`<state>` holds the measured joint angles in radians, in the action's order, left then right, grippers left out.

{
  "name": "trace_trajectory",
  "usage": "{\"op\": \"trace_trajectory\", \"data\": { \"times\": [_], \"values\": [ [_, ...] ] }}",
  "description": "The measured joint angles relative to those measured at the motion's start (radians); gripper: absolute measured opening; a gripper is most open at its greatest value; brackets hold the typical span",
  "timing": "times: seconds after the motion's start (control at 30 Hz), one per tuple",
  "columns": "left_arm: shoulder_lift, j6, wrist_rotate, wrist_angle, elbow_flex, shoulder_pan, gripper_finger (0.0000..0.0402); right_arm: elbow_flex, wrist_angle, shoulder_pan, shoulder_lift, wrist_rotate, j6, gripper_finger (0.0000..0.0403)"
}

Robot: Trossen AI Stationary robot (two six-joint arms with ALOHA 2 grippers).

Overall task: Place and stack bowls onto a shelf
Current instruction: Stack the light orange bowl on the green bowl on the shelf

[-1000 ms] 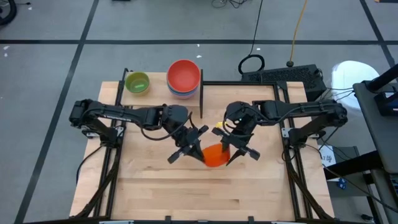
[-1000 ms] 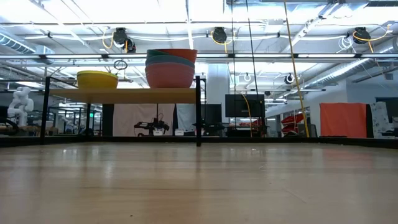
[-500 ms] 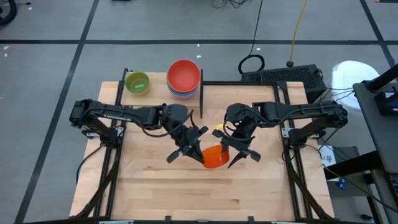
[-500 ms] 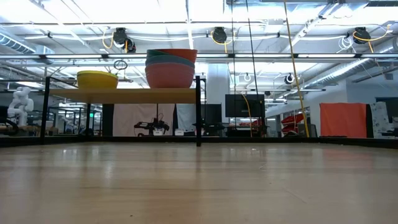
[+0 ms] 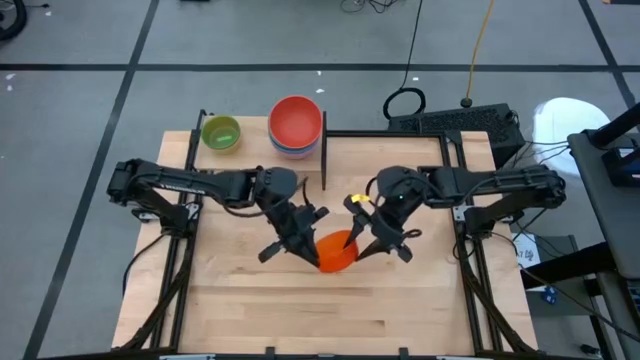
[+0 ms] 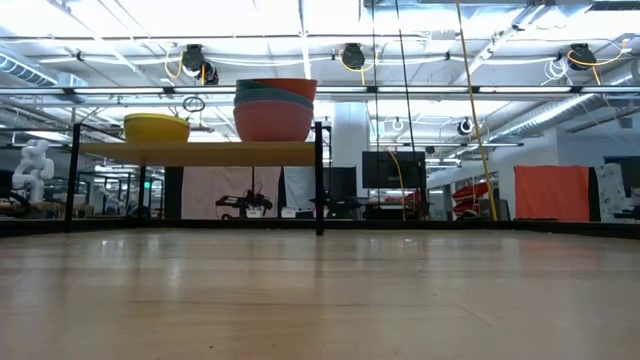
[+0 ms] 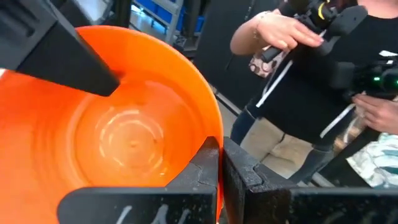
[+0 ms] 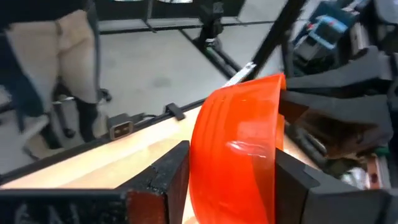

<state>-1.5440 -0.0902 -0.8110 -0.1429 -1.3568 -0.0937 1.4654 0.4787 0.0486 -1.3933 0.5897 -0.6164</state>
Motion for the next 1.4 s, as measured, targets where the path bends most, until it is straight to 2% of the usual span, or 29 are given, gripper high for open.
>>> {"op": "trace_trajectory", "data": {
  "times": [0.23,0.43,0.53,0.63,0.9,1.1,1.4],
  "values": [
    [0.058,0.006,0.061,-0.024,-0.001,0.006,0.0002,0.001,-0.041,-0.003,0.054,-0.049,-0.001,0.0163],
    [0.108,0.018,0.11,-0.034,0.001,0.012,0.0002,0.002,-0.048,-0.004,0.094,-0.148,0.011,0.0171],
    [0.121,0.017,0.108,-0.043,0.002,0.011,0.0002,0.002,-0.06,-0.005,0.098,-0.164,0.005,0.0176],
    [0.119,0.016,0.059,-0.057,0.003,-0.001,0.0002,0.007,-0.068,-0.009,0.108,-0.181,-0.002,0.018],
    [0.11,0.033,0.105,-0.066,0.003,-0.016,0.0002,0.003,-0.056,-0.022,0.106,-0.376,0.026,0.0182],
    [0.162,0.09,0.244,-0.174,0.003,0.004,0.0002,0.003,-0.044,-0.024,0.126,-0.518,0.027,0.0182],
    [0.365,0.174,0.537,-0.299,0.002,0.047,0.0002,0.003,-0.004,-0.024,0.157,-0.518,0.028,0.0183]
  ]
}}
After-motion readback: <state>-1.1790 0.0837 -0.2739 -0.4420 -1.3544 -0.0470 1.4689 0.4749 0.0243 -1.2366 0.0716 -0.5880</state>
